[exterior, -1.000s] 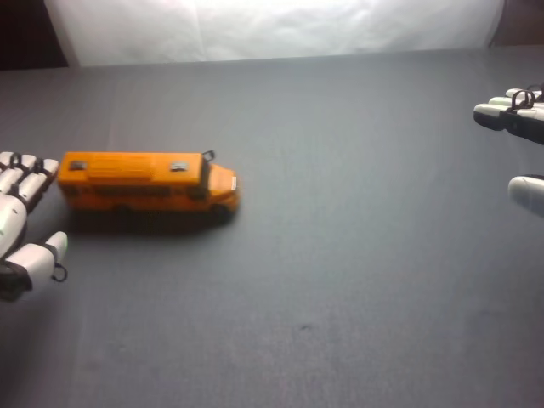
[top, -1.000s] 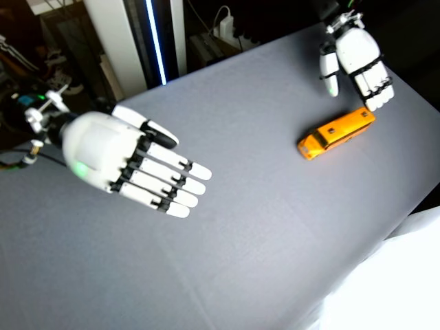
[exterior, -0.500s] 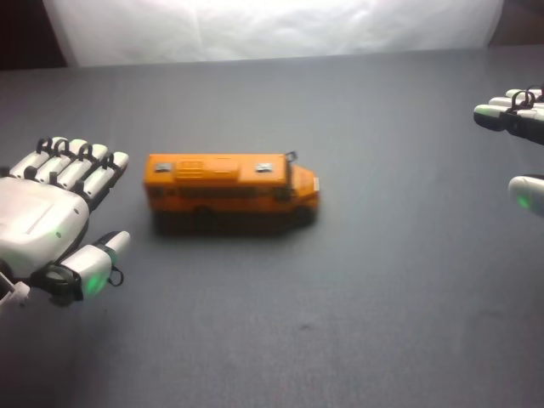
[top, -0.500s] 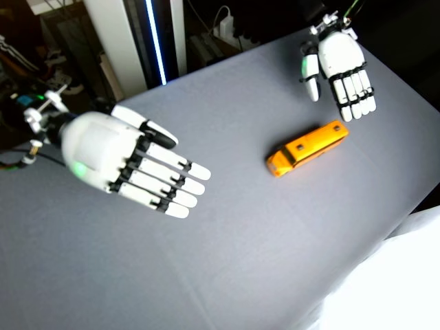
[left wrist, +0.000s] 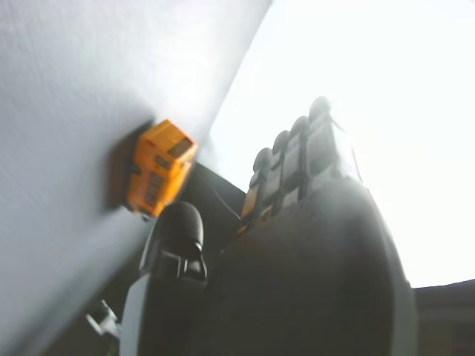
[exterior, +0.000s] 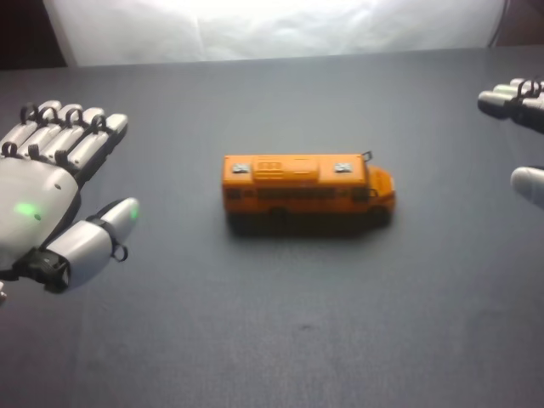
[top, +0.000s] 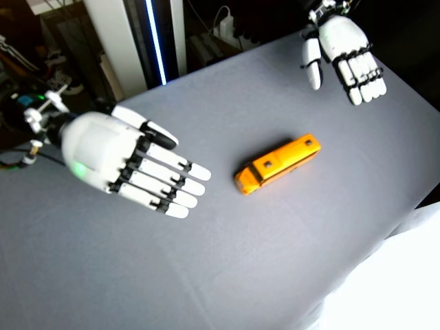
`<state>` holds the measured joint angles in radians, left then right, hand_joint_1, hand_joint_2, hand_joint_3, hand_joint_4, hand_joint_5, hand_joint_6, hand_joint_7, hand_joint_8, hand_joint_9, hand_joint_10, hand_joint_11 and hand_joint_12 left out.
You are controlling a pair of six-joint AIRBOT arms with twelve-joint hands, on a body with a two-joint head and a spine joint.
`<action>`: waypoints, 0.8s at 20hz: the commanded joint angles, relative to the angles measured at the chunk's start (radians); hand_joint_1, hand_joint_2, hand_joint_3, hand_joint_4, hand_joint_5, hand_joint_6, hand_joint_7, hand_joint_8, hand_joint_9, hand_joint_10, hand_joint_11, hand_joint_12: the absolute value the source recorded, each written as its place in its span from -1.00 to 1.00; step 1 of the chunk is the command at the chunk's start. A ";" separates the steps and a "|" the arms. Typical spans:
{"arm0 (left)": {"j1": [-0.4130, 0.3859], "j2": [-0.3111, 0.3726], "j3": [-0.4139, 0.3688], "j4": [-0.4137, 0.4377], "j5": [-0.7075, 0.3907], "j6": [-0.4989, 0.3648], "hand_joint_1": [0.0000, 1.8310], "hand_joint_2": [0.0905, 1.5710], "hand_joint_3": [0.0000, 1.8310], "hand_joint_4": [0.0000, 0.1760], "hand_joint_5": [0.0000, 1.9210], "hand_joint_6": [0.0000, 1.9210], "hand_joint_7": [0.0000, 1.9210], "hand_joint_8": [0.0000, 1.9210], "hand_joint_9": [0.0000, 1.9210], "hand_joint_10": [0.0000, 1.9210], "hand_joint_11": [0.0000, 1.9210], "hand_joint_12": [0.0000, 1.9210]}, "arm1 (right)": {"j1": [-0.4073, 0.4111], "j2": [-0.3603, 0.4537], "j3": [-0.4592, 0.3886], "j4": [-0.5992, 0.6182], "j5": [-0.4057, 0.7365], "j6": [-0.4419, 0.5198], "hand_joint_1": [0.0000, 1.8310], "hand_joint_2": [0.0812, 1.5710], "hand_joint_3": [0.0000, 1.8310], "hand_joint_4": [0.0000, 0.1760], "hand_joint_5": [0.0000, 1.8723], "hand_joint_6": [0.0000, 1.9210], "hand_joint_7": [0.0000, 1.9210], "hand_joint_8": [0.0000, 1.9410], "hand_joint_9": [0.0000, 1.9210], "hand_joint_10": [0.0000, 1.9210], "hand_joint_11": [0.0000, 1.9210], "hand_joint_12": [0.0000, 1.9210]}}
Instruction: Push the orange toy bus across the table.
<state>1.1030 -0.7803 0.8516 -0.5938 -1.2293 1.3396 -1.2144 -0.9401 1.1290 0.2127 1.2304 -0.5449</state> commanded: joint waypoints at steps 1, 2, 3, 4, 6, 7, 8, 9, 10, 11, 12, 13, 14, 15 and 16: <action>-0.005 0.005 -0.003 0.069 -0.169 -0.039 -1.00 0.96 -0.99 -1.00 -0.94 -1.00 -0.95 -1.00 -0.99 -1.00 -1.00 -1.00 | 0.005 0.010 -0.003 0.015 0.176 0.012 -0.54 0.80 -1.00 -1.00 -0.69 -1.00 -0.77 -1.00 -0.83 -1.00 -0.96 -0.69; 0.000 0.009 -0.004 0.095 -0.204 -0.082 -1.00 0.90 -1.00 -1.00 -0.96 -1.00 -0.97 -1.00 -1.00 -1.00 -1.00 -1.00 | 0.005 0.015 -0.010 0.020 0.207 0.012 -0.55 0.80 -1.00 -1.00 -0.70 -1.00 -0.77 -1.00 -0.82 -1.00 -0.95 -0.71; 0.005 0.012 -0.006 0.110 -0.228 -0.108 -1.00 0.88 -1.00 -1.00 -0.94 -0.99 -0.99 -1.00 -1.00 -1.00 -1.00 -1.00 | 0.005 0.016 -0.016 0.027 0.239 0.012 -0.57 0.79 -1.00 -1.00 -0.71 -1.00 -0.76 -1.00 -0.81 -1.00 -0.92 -0.77; 0.008 0.018 -0.013 0.131 -0.260 -0.127 -1.00 0.90 -1.00 -1.00 -0.94 -0.99 -0.94 -0.98 -0.96 -0.99 -1.00 -1.00 | 0.005 0.018 -0.024 0.036 0.278 0.012 -0.58 0.74 -1.00 -0.64 -0.70 -1.00 -0.75 -1.00 -0.78 -1.00 -0.88 -0.81; 0.016 0.035 -0.032 0.167 -0.312 -0.135 -1.00 0.90 -1.00 -1.00 -0.98 -1.00 -0.94 -0.99 -0.97 -0.99 -1.00 -1.00 | -0.014 0.027 -0.041 0.065 0.361 0.010 -0.50 0.73 -1.00 -0.59 -0.67 -0.99 -0.72 -1.00 -0.77 -1.00 -0.87 -0.83; 0.019 0.044 -0.042 0.187 -0.341 -0.140 -1.00 0.79 -1.00 -1.00 -0.97 -1.00 -0.94 -1.00 -0.96 -1.00 -0.98 -0.99 | -0.034 0.034 -0.051 0.083 0.408 0.010 -0.40 0.76 -1.00 -0.87 -0.64 -0.99 -0.69 -0.99 -0.76 -0.99 -0.85 -0.82; 0.020 0.047 -0.045 0.195 -0.353 -0.146 -1.00 0.75 -1.00 -1.00 -0.97 -1.00 -0.95 -1.00 -0.97 -1.00 -0.98 -0.99 | -0.045 0.039 -0.055 0.089 0.426 0.010 -0.41 0.75 -1.00 -0.57 -0.63 -0.99 -0.68 -0.99 -0.76 -1.00 -0.85 -0.83; 0.024 0.050 -0.046 0.208 -0.378 -0.163 -1.00 0.73 -1.00 -1.00 -0.98 -1.00 -0.98 -1.00 -0.98 -1.00 -0.97 -0.99 | -0.060 0.047 -0.064 0.098 0.462 0.009 -0.37 0.78 -0.99 -0.75 -0.63 -0.99 -0.71 -1.00 -0.78 -1.00 -0.85 -0.83; 0.029 0.050 -0.046 0.207 -0.393 -0.167 -1.00 0.75 -1.00 -1.00 -1.00 -1.00 -1.00 -1.00 -1.00 -1.00 -0.99 -1.00 | -0.069 0.053 -0.070 0.099 0.481 0.006 -0.32 0.79 -1.00 -1.00 -0.61 -0.99 -0.68 -0.99 -0.74 -0.99 -0.80 -0.82; 0.034 0.049 -0.046 0.198 -0.397 -0.169 -1.00 0.77 -1.00 -0.99 -1.00 -1.00 -0.99 -1.00 -1.00 -1.00 -0.99 -1.00 | -0.071 0.055 -0.072 0.099 0.486 0.002 -0.33 0.79 -1.00 -1.00 -0.61 -0.99 -0.66 -0.99 -0.73 -0.99 -0.79 -0.82; 0.041 0.047 -0.041 0.194 -0.399 -0.190 -1.00 0.77 -1.00 -1.00 -0.99 -0.99 -0.98 -0.99 -1.00 -1.00 -1.00 -1.00 | -0.071 0.056 -0.073 0.099 0.488 0.001 -0.35 0.79 -1.00 -1.00 -0.60 -0.99 -0.65 -0.99 -0.72 -0.99 -0.78 -0.83; 0.045 0.047 -0.037 0.199 -0.403 -0.216 -1.00 0.78 -1.00 -1.00 -0.98 -0.99 -0.97 -0.99 -1.00 -1.00 -1.00 -1.00 | -0.071 0.056 -0.072 0.098 0.489 0.000 -0.31 0.80 -1.00 -1.00 -0.59 -1.00 -0.64 -0.99 -0.70 -0.99 -0.77 -0.83; 0.049 0.046 -0.034 0.208 -0.413 -0.239 -1.00 0.80 -0.99 -1.00 -0.98 -0.99 -0.97 -0.99 -1.00 -1.00 -1.00 -1.00 | -0.071 0.056 -0.073 0.098 0.495 0.000 -0.28 0.80 -1.00 -1.00 -0.60 -1.00 -0.63 -1.00 -0.69 -0.99 -0.76 -0.84; 0.050 0.046 -0.035 0.214 -0.426 -0.245 -1.00 0.84 -0.98 -1.00 -0.97 -0.99 -0.99 -1.00 -1.00 -1.00 -1.00 -1.00 | -0.071 0.057 -0.076 0.095 0.504 0.000 -0.30 0.79 -1.00 -1.00 -0.60 -1.00 -0.63 -1.00 -0.68 -1.00 -0.73 -0.89; 0.051 0.047 -0.038 0.221 -0.448 -0.245 -1.00 0.85 -0.98 -1.00 -0.97 -0.99 -1.00 -1.00 -1.00 -1.00 -1.00 -1.00 | -0.071 0.058 -0.082 0.093 0.518 -0.003 -0.26 0.79 -1.00 -1.00 -0.61 -1.00 -0.64 -1.00 -0.70 -1.00 -0.74 -0.91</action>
<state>1.1637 -0.7330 0.8181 -0.4183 -1.5356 1.0981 -1.2903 -0.8856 1.0458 0.2955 1.6073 -0.5499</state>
